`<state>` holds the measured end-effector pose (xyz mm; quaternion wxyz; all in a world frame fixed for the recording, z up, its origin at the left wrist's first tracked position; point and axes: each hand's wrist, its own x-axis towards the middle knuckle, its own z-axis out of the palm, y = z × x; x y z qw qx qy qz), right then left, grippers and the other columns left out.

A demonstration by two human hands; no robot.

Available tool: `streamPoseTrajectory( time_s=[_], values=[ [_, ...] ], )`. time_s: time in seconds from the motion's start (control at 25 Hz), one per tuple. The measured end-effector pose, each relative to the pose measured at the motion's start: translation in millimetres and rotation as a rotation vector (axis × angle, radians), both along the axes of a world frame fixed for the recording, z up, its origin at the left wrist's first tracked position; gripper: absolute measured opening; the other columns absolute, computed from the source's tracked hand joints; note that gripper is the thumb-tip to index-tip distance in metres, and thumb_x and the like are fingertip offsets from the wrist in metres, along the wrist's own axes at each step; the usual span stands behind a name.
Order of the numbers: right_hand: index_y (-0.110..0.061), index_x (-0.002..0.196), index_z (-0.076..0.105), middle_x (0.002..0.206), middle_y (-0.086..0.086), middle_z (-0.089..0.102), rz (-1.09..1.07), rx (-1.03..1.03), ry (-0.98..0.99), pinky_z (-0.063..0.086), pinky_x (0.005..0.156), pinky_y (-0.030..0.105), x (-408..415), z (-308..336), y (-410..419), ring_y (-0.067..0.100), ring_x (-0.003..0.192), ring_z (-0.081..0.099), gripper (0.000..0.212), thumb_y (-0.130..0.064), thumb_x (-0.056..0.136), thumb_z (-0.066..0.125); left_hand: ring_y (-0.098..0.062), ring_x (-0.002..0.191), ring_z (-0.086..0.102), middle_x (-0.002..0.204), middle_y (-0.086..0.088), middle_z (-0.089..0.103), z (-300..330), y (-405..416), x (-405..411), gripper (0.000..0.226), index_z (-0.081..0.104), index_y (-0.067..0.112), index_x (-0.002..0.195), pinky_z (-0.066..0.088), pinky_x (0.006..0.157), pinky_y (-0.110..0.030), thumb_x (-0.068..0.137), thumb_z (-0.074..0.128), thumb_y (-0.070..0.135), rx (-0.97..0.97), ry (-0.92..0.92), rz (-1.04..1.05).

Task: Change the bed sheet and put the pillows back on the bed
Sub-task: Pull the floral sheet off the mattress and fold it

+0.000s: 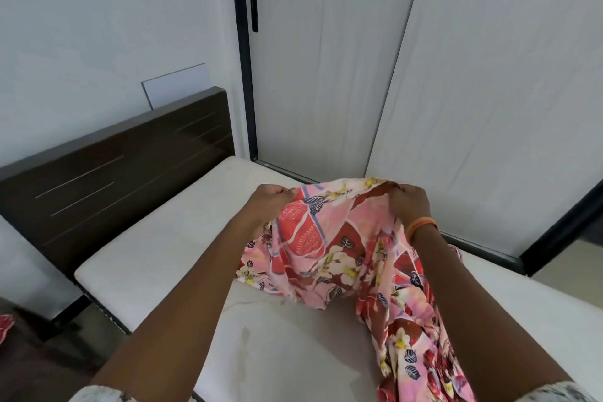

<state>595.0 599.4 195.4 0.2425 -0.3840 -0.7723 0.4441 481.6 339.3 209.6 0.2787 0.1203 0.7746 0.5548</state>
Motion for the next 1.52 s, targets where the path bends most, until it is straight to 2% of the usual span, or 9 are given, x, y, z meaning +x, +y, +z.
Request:
streamPoseTrajectory(
  time_s=[0.32,0.48,0.6,0.68,0.88,1.16,1.32,1.4,1.52],
  values=[
    [-0.010,0.077,0.071,0.075,0.007,0.067,0.084,-0.148,0.086,0.049,0.073,0.035,8,-5,10,0.025,0.073,0.058,0.025,-0.018,0.095,0.055,-0.023,0.085,0.073,0.091,-0.009,0.076,14,36,9,0.044,0.072,0.004,0.102,0.054,0.078,-0.032,0.100,0.052,0.043,0.050,0.159,-0.206],
    [-0.006,0.076,0.069,0.076,0.012,0.065,-0.083,-0.167,0.186,0.045,0.072,0.034,22,-8,26,0.023,0.075,0.056,0.030,-0.024,0.096,0.056,-0.024,0.074,0.070,0.084,-0.010,0.075,13,43,-1,0.038,0.074,0.005,0.092,0.056,0.080,-0.037,0.099,0.056,0.038,-0.230,0.543,-0.181],
    [-0.009,0.070,0.065,0.066,0.007,0.060,-0.005,0.033,0.083,0.040,0.068,0.031,29,-8,30,0.025,0.072,0.055,0.034,-0.028,0.097,0.057,-0.015,0.066,0.065,0.067,0.003,0.066,3,43,2,0.033,0.072,0.008,0.078,0.051,0.067,-0.025,0.097,0.059,0.032,-0.301,0.743,0.040],
    [-0.014,0.067,0.061,0.061,0.003,0.057,0.049,0.258,-0.019,0.036,0.065,0.029,35,-6,30,0.028,0.070,0.057,0.034,-0.029,0.098,0.056,-0.013,0.061,0.062,0.058,0.009,0.057,-1,41,2,0.030,0.069,0.010,0.072,0.042,0.057,-0.018,0.096,0.063,0.027,-0.228,0.735,0.203],
    [-0.014,0.105,0.069,0.095,0.015,0.070,-0.012,0.653,-0.313,0.046,0.070,0.032,55,-17,36,0.036,0.084,0.066,0.023,-0.013,0.098,0.047,-0.010,0.057,0.055,0.060,0.011,0.053,8,38,-1,0.026,0.070,0.008,0.075,0.036,0.059,-0.012,0.094,0.065,0.026,-0.084,0.730,0.324],
    [0.002,0.082,0.070,0.091,0.026,0.068,-0.085,0.374,-0.421,0.045,0.070,0.035,68,-43,52,0.040,0.088,0.064,0.023,-0.012,0.089,0.052,-0.015,0.068,0.059,0.071,-0.001,0.059,24,60,6,0.038,0.060,0.011,0.075,0.048,0.067,-0.027,0.103,0.047,0.033,0.159,0.565,0.457],
    [0.005,0.072,0.063,0.081,0.025,0.061,0.027,0.126,-0.137,0.041,0.067,0.030,53,-25,40,0.029,0.083,0.057,0.029,-0.003,0.095,0.047,-0.017,0.070,0.056,0.071,0.003,0.057,18,74,22,0.033,0.056,0.019,0.072,0.041,0.063,-0.030,0.101,0.047,0.033,0.039,0.535,0.212],
    [0.006,0.077,0.063,0.080,0.018,0.060,0.121,-0.048,0.142,0.044,0.065,0.021,43,-3,17,0.025,0.080,0.054,0.024,-0.001,0.094,0.048,-0.008,0.080,0.060,0.091,0.011,0.063,14,86,43,0.027,0.065,0.021,0.098,0.042,0.063,-0.022,0.089,0.065,0.046,-0.008,0.577,-0.056],
    [-0.003,0.088,0.068,0.086,0.015,0.069,0.418,-0.017,0.226,0.052,0.072,0.030,33,27,-11,0.020,0.078,0.063,0.016,-0.007,0.093,0.053,0.015,0.086,0.055,0.102,0.026,0.059,15,107,67,0.069,0.053,0.033,0.131,0.042,0.064,-0.005,0.070,0.081,0.050,0.012,0.612,-0.413]
  ],
)
